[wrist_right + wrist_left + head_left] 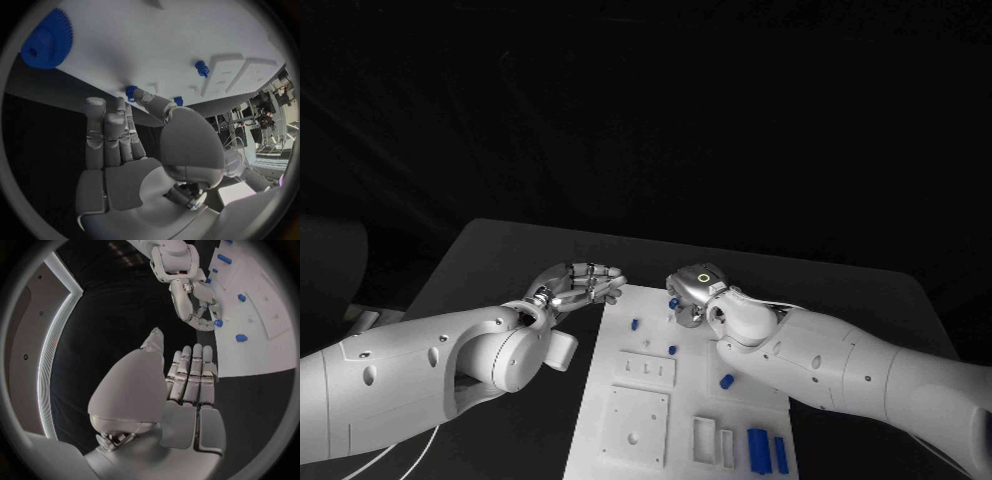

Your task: Assemble the parts on the task board

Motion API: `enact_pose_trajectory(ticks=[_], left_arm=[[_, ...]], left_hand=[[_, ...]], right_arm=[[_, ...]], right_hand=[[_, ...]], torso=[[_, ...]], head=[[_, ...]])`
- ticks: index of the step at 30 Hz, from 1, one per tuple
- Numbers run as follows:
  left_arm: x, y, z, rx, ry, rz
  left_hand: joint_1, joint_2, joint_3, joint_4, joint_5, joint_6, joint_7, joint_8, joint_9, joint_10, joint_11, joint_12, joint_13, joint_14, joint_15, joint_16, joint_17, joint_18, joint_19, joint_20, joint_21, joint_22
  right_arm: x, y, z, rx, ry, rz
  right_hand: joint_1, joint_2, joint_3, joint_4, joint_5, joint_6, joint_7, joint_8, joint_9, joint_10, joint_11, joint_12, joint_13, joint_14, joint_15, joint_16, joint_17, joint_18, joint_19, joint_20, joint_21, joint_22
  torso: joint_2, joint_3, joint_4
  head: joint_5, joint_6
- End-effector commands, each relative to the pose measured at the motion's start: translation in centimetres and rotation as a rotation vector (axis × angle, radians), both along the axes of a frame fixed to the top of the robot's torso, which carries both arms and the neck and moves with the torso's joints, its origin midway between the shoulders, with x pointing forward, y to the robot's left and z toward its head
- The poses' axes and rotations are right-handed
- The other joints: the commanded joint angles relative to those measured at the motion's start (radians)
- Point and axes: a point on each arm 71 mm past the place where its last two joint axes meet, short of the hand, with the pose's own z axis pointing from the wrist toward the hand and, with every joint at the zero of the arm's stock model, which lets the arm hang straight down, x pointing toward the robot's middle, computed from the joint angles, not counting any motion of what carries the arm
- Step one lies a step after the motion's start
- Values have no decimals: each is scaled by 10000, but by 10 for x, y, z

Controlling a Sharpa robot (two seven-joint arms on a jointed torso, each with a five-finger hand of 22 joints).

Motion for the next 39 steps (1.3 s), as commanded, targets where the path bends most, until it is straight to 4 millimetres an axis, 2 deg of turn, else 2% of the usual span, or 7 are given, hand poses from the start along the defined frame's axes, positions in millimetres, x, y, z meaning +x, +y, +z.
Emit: enact_pose_trajectory(ticks=[1, 17, 21, 25, 33, 35, 39], left_arm=[[0, -2, 2, -72, -110, -129], [0, 4, 2, -51, -140, 7], [1, 13, 3, -32, -252, 111], [3, 17, 2, 71, -280, 230], [11, 23, 0, 143, -293, 403], [12, 26, -1, 163, -294, 475], [13, 27, -3, 163, -241, 532]], left_hand=[[53, -31, -66, 8, -35, 72, 21, -42, -15, -24, -4, -60, -10, 67, 11, -50, -9, 36, 63, 42, -55, 54], [49, -39, -69, 9, -39, 74, 22, -43, -18, -23, -3, -58, -9, 75, 17, -50, -10, 39, 64, 48, -59, 57], [48, -38, -69, 9, -39, 75, 22, -43, -18, -22, -3, -58, -9, 75, 17, -50, -10, 40, 64, 49, -59, 58], [73, -24, -62, 4, -47, 188, 50, 5, -7, 139, 1, 12, 22, 155, 18, -18, 1, 58, 68, 57, -72, 74], [67, 51, -108, 7, -53, 597, 161, 139, 19, 797, 70, 225, 89, 540, 48, 199, 79, 119, 114, 87, -69, 175], [66, 55, -113, 7, -54, 615, 161, 142, 18, 825, 67, 231, 89, 536, 48, 198, 77, 121, 115, 88, -69, 180], [66, 61, -116, 7, -54, 625, 157, 143, 17, 838, 61, 232, 87, 531, 48, 197, 76, 123, 113, 89, -70, 182]], right_arm=[[0, 1, -2, 8, 232, 24], [-10, -7, 9, 962, 71, 387], [-12, -15, 24, 1790, 561, 281], [-14, -28, 37, 2243, 693, 351], [-17, -67, 46, 2880, 1173, -97], [-17, -75, 46, 2848, 1235, -252], [-15, -85, 44, 2585, 1316, -447]], right_hand=[[18, -149, -52, 20, -22, -116, 14, -85, -27, -204, 53, -21, -47, -32, 94, -52, -30, 844, -37, 57, -71, 65], [-13, -236, -83, 91, -20, -169, 39, -109, -38, -307, 88, 5, -98, -46, 129, -66, -68, 844, -49, 80, -106, 41], [-9, -241, -73, 111, -19, -150, 47, -99, -34, -282, 80, 24, -96, -47, 122, -66, -75, 844, -45, 79, -113, 35], [-82, -115, -136, 208, -13, 97, -36, 45, 42, 67, -27, 203, -9, -37, 20, -67, -96, 844, -25, 86, -108, 33], [-85, -40, -284, 161, -18, 253, -119, 131, 112, 325, -135, 291, 68, -35, -87, -89, -152, 844, -58, 70, -105, 54], [-142, -40, -441, 138, -22, 256, -124, 132, 129, 517, -209, 386, 162, -28, -153, -88, -172, 844, -59, 63, -89, 71], [-151, -8, -664, 48, -20, 211, -110, 107, 149, 794, -331, 556, 396, -13, -274, -66, -188, 844, -55, 28, -73, 88]], torso=[[4, -1, -5], [-2, 10, -10], [-13, 20, -66], [-31, 68, -141], [-191, 188, -285], [-240, 230, -349], [-308, 310, -429]], head=[[-5, 11], [-37, 133], [-91, 206], [-105, 288], [-75, 306], [-66, 275], [-54, 271]])
